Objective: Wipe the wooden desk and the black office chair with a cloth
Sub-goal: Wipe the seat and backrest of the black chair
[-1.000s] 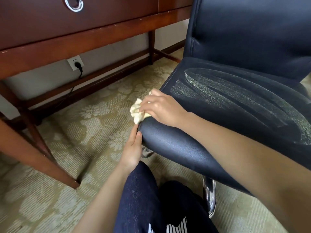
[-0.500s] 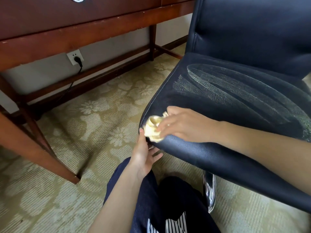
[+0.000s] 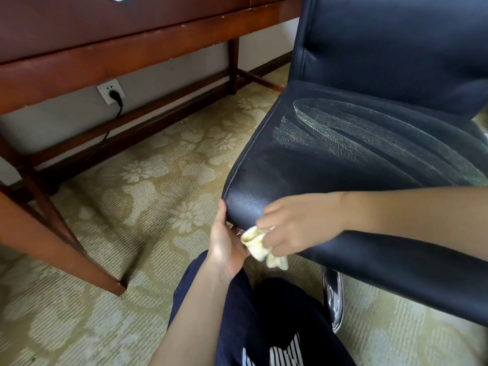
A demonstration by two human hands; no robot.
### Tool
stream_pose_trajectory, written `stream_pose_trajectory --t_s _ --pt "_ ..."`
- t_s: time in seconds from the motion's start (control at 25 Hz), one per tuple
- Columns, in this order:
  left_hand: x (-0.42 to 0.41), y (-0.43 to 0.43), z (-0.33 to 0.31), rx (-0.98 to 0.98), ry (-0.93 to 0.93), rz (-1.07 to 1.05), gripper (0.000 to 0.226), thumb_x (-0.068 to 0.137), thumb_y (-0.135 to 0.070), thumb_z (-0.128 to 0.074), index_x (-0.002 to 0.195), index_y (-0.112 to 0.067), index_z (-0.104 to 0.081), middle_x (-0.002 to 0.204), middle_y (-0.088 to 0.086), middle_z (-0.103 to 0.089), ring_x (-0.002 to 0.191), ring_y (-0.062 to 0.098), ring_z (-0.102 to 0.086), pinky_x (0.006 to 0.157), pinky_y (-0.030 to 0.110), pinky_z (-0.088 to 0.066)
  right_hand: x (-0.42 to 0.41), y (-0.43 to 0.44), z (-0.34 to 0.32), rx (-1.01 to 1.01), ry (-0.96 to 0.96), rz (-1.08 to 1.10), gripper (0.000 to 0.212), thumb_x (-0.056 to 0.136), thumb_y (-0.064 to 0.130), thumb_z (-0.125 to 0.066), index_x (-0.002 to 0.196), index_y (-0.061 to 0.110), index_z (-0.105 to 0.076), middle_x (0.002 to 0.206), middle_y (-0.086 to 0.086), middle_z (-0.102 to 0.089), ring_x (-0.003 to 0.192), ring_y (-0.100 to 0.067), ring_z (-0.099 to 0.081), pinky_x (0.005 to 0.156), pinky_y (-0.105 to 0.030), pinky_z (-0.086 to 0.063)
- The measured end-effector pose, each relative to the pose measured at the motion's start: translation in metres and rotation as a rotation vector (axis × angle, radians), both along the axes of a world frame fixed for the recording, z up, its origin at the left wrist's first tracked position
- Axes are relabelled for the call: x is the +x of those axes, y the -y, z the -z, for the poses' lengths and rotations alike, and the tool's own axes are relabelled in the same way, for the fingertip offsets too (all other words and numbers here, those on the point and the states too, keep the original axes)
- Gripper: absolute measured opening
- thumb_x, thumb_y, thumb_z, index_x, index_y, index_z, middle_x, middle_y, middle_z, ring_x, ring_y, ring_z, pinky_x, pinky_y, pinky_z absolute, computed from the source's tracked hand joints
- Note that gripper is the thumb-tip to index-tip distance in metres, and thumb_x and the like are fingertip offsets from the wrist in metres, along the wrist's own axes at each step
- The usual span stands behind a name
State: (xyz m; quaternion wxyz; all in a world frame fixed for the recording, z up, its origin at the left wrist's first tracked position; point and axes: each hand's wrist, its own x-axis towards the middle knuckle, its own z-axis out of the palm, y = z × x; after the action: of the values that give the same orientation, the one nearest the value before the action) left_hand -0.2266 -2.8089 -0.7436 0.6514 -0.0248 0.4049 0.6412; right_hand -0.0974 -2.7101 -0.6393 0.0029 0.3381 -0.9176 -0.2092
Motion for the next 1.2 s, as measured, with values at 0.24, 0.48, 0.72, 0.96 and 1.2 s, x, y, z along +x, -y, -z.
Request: stream_pose_trajectory --t_s 0.24,0.48,0.72,0.96,1.2 --pt "-0.011 0.003 0.007 -0.025 -0.037 -0.085 0.064 0.087 -0.071 -0.029 0.107 -0.026 -0.070 0.109 0.005 -0.069 0.101 0.025 -0.065 0.099 0.050 -0.041 -0.074 -0.008 0.001 -0.106 -0.194 0.058 0.019 0.090 0.015 -0.061 0.074 0.021 -0.068 0.079 0.009 -0.066 0.076 -0.018 -0.059 0.059 -0.027 -0.040" --pt "-0.011 0.004 0.002 -0.048 -0.251 0.010 0.066 0.067 -0.074 -0.053 0.116 -0.030 -0.061 0.107 -0.002 -0.069 0.096 0.019 -0.068 0.102 0.050 -0.040 -0.077 -0.057 0.000 -0.444 -0.353 0.867 0.023 0.096 0.017 -0.050 0.107 0.021 -0.070 0.109 0.004 -0.064 0.103 -0.022 -0.045 0.081 -0.040 -0.045" --pt "-0.012 -0.008 -0.011 -0.136 -0.472 0.046 0.084 0.058 -0.072 -0.064 0.127 -0.026 -0.052 0.114 -0.004 -0.067 0.094 0.011 -0.066 0.065 0.024 -0.055 -0.033 -0.031 0.007 -0.688 -0.381 0.775 0.013 0.084 0.004 -0.066 0.084 0.013 -0.076 0.096 -0.002 -0.070 0.075 -0.027 -0.051 0.068 -0.031 -0.044" --pt "-0.016 -0.008 -0.011 -0.168 -0.496 0.120 0.084 0.057 -0.075 -0.061 0.122 -0.022 -0.059 0.111 -0.001 -0.070 0.104 0.021 -0.065 0.088 0.033 -0.051 0.025 -0.011 -0.001 -0.737 -0.107 0.720 0.014 0.079 0.005 -0.073 0.080 0.019 -0.076 0.091 0.006 -0.070 0.075 -0.006 -0.038 0.069 -0.016 -0.035" --pt "-0.029 -0.015 -0.035 -0.202 -0.744 0.004 0.057 0.082 -0.046 -0.065 0.131 -0.026 -0.044 0.121 -0.008 -0.056 0.099 0.006 -0.054 0.076 0.020 -0.038 0.038 -0.021 -0.042 -1.081 -0.262 0.926 0.004 0.076 0.015 -0.078 0.079 0.017 -0.076 0.090 0.011 -0.070 0.086 -0.004 -0.058 0.082 -0.023 -0.046"
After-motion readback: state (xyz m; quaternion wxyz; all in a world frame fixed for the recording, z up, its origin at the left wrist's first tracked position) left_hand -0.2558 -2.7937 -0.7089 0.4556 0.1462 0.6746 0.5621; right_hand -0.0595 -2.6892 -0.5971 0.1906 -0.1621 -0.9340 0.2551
